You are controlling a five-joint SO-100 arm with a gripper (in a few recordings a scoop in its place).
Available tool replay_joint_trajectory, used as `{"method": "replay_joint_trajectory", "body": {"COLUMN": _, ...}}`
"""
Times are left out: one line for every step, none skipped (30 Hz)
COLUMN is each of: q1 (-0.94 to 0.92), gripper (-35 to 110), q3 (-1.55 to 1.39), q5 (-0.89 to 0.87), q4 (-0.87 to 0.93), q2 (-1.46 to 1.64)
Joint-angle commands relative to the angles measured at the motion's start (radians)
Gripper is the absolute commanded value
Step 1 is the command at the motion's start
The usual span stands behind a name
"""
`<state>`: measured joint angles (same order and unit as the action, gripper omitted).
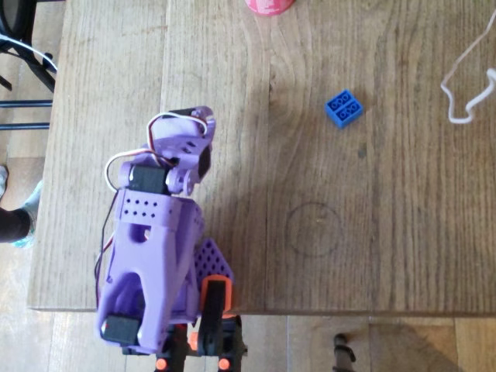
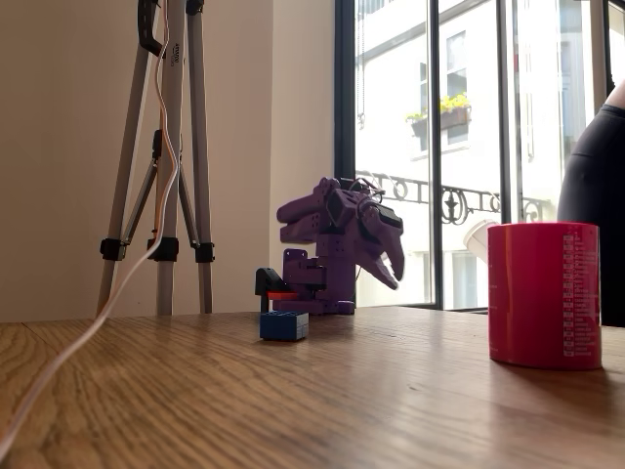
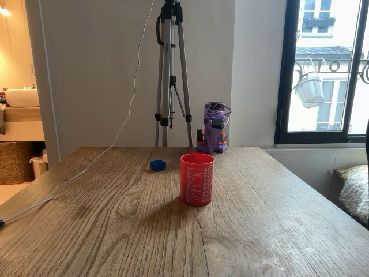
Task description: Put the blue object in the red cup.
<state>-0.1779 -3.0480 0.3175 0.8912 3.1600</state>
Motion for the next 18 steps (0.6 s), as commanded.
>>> {"method": "replay_joint_trajectory", "body": {"q1": -0.074, "gripper": 1, "q3": 0.344, "q5": 0.049, "q4": 0.035, "q2": -0.201}}
{"method": "replay_joint_trajectory", "body": {"q1": -0.1, "gripper": 1, "q3": 0.417, "q5": 0.049, "q4": 0.069, "q2": -0.264}}
{"method": "replay_joint_trajectory", "body": {"q1": -0.126, "gripper": 1, "q3": 0.486, "q5": 0.049, "q4": 0.1, "q2": -0.322}}
{"method": "replay_joint_trajectory", "body": {"q1": -0.15, "gripper": 1, "q3": 0.554, "q5": 0.048, "q4": 0.13, "q2": -0.382}}
{"method": "replay_joint_trajectory", "body": {"q1": -0.176, "gripper": 1, "q3": 0.623, "q5": 0.048, "q4": 0.161, "q2": -0.445}}
{"method": "replay_joint_trajectory", "body": {"q1": -0.201, "gripper": 1, "q3": 0.692, "q5": 0.044, "q4": 0.193, "q2": -0.508}}
{"method": "replay_joint_trajectory", "body": {"q1": -0.219, "gripper": 1, "q3": 0.762, "q5": 0.037, "q4": 0.224, "q2": -0.571}}
{"method": "replay_joint_trajectory", "body": {"q1": -0.236, "gripper": 1, "q3": 0.83, "q5": 0.037, "q4": 0.256, "q2": -0.629}}
{"method": "replay_joint_trajectory", "body": {"q1": -0.252, "gripper": 1, "q3": 0.897, "q5": 0.029, "q4": 0.287, "q2": -0.681}}
{"method": "replay_joint_trajectory", "body": {"q1": -0.262, "gripper": 1, "q3": 0.968, "q5": 0.02, "q4": 0.322, "q2": -0.736}}
{"method": "replay_joint_trajectory", "body": {"q1": -0.275, "gripper": 1, "q3": 1.031, "q5": 0.02, "q4": 0.35, "q2": -0.788}}
{"method": "replay_joint_trajectory", "body": {"q1": -0.287, "gripper": 1, "q3": 1.088, "q5": 0.014, "q4": 0.37, "q2": -0.831}}
{"method": "replay_joint_trajectory", "body": {"q1": -0.301, "gripper": 1, "q3": 1.147, "q5": 0.006, "q4": 0.391, "q2": -0.882}}
{"method": "replay_joint_trajectory", "body": {"q1": -0.316, "gripper": 1, "q3": 1.207, "q5": -0.02, "q4": 0.41, "q2": -0.936}}
{"method": "replay_joint_trajectory", "body": {"q1": -0.333, "gripper": 1, "q3": 1.266, "q5": -0.049, "q4": 0.426, "q2": -0.988}}
{"method": "replay_joint_trajectory", "body": {"q1": -0.348, "gripper": 1, "q3": 1.321, "q5": -0.083, "q4": 0.443, "q2": -1.043}}
{"method": "replay_joint_trajectory", "body": {"q1": -0.367, "gripper": 1, "q3": 1.379, "q5": -0.137, "q4": 0.466, "q2": -1.1}}
{"method": "replay_joint_trajectory", "body": {"q1": -0.379, "gripper": 1, "q3": 1.448, "q5": -0.179, "q4": 0.497, "q2": -1.166}}
